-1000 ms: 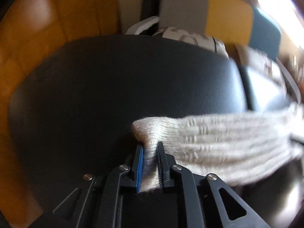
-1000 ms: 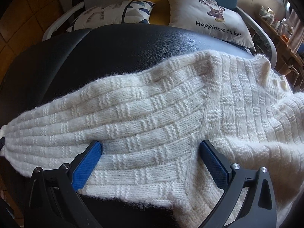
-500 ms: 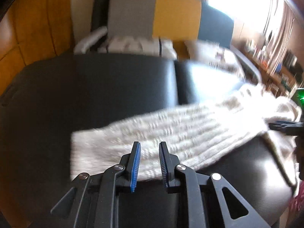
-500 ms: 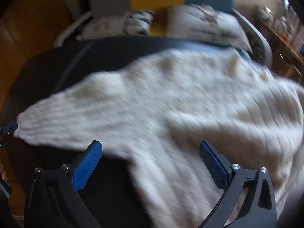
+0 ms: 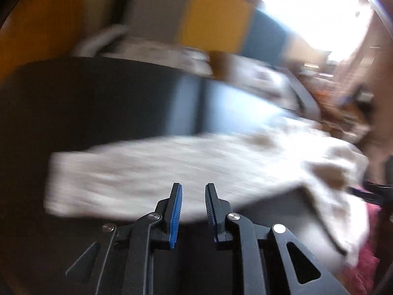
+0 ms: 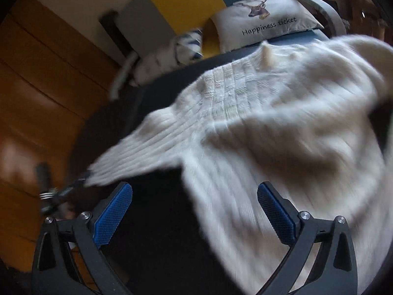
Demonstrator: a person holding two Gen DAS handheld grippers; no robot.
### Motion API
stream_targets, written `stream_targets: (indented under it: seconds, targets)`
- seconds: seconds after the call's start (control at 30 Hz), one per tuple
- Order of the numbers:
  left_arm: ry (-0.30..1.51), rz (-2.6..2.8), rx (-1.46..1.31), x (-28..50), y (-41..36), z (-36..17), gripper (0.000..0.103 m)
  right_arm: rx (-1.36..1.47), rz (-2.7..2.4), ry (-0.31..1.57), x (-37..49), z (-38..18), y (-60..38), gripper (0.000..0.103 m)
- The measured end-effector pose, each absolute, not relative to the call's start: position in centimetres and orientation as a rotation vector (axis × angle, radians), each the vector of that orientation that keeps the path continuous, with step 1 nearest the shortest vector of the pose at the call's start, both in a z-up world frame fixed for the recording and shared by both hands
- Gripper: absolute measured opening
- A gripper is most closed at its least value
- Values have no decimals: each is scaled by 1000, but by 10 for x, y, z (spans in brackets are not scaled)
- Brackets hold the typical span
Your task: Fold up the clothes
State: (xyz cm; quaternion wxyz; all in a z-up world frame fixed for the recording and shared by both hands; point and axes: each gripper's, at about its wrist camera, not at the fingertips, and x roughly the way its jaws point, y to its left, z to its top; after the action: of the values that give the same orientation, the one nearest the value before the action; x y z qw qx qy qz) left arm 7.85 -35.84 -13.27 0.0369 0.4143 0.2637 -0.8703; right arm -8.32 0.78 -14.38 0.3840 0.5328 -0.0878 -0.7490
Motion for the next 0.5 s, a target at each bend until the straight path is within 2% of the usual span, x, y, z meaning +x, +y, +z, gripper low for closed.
stream_targets:
  seconds: [0.13, 0.3, 0.43, 0.5]
  targets:
    - [927, -2871, 1437, 58, -274, -128, 20, 1408, -2031, -189, -51, -146, 78, 103]
    - [957, -2909, 1663, 29, -177, -149, 20, 1533, -2157, -165, -16, -174, 135, 103]
    - [1001, -2833, 1776, 3, -131, -163, 20, 1526, -2201, -251, -5, -189, 164, 103]
    - [1086, -2757, 1822, -8, -123, -173, 20, 1511, -2212, -303, -3, -193, 172, 103]
